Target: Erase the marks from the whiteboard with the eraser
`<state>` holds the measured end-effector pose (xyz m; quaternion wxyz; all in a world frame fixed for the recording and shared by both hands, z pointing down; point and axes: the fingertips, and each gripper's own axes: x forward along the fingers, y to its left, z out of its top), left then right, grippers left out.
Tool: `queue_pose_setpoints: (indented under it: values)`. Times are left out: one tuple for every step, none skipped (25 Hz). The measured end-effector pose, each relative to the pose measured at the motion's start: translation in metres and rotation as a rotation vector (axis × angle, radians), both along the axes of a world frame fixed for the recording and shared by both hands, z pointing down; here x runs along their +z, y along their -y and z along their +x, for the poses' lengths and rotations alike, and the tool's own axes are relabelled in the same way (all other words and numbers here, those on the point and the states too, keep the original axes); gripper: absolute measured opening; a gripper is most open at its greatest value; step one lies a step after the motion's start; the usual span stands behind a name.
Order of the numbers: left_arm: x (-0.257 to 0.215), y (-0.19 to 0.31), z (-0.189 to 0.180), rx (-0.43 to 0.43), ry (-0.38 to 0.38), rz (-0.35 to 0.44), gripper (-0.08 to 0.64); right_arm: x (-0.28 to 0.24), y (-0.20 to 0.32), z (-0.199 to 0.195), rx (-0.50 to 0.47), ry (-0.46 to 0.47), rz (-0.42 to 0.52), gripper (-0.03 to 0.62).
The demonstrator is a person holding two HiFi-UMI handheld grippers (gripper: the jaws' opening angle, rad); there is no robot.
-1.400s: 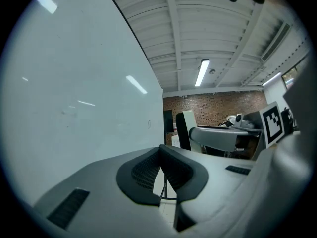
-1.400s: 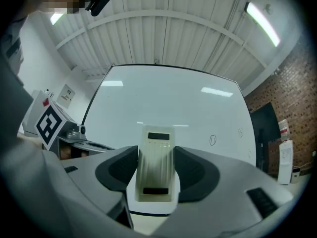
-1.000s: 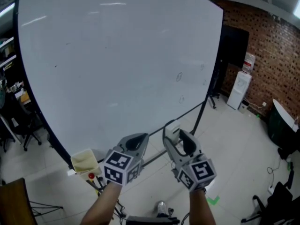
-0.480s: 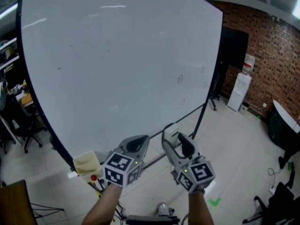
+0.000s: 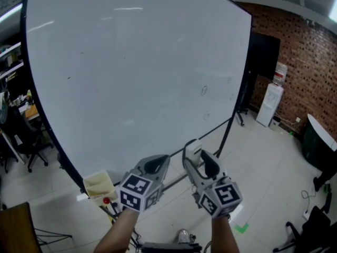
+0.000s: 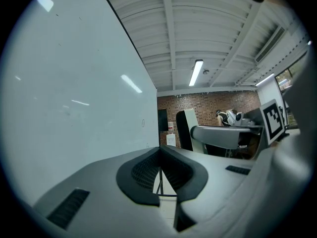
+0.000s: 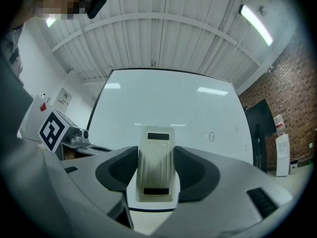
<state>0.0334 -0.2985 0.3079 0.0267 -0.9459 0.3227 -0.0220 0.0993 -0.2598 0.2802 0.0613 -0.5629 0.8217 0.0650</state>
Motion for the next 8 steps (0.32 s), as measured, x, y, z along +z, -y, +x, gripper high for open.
queue_pose_setpoints:
  values:
    - [0.0012, 0.0000, 0.0002, 0.001, 0.003, 0.000, -0.003, -0.0001, -0.0003, 0.0002, 0.001, 0.000, 0.000, 0.235]
    - [0.0019, -0.0003, 0.0004, 0.001, 0.005, 0.000, -0.003, -0.0001, -0.0007, 0.0005, 0.001, 0.000, -0.001, 0.235]
    - [0.0018, -0.0006, 0.0005, 0.001, 0.003, 0.001, -0.003, -0.0001, -0.0010, 0.0006, 0.001, 0.001, -0.001, 0.235]
    - [0.0015, -0.0009, 0.0004, 0.001, 0.000, 0.002, -0.003, -0.0001, -0.0012, 0.0004, 0.001, 0.002, -0.001, 0.235]
    - [0.0013, -0.0010, 0.0001, 0.000, -0.003, 0.004, -0.003, -0.0003, -0.0014, 0.0001, 0.002, 0.003, -0.001, 0.235]
    - [0.0011, -0.0010, -0.0003, -0.001, -0.006, 0.005, -0.003, -0.0005, -0.0017, 0.0000, 0.002, 0.005, 0.000, 0.235]
    - [0.0008, -0.0009, -0.0007, -0.002, -0.009, 0.007, -0.003, -0.0007, -0.0021, 0.0000, 0.004, 0.007, 0.001, 0.235]
    - [0.0006, -0.0009, -0.0011, -0.003, -0.012, 0.008, -0.003, -0.0010, -0.0024, 0.0001, 0.005, 0.008, 0.002, 0.235]
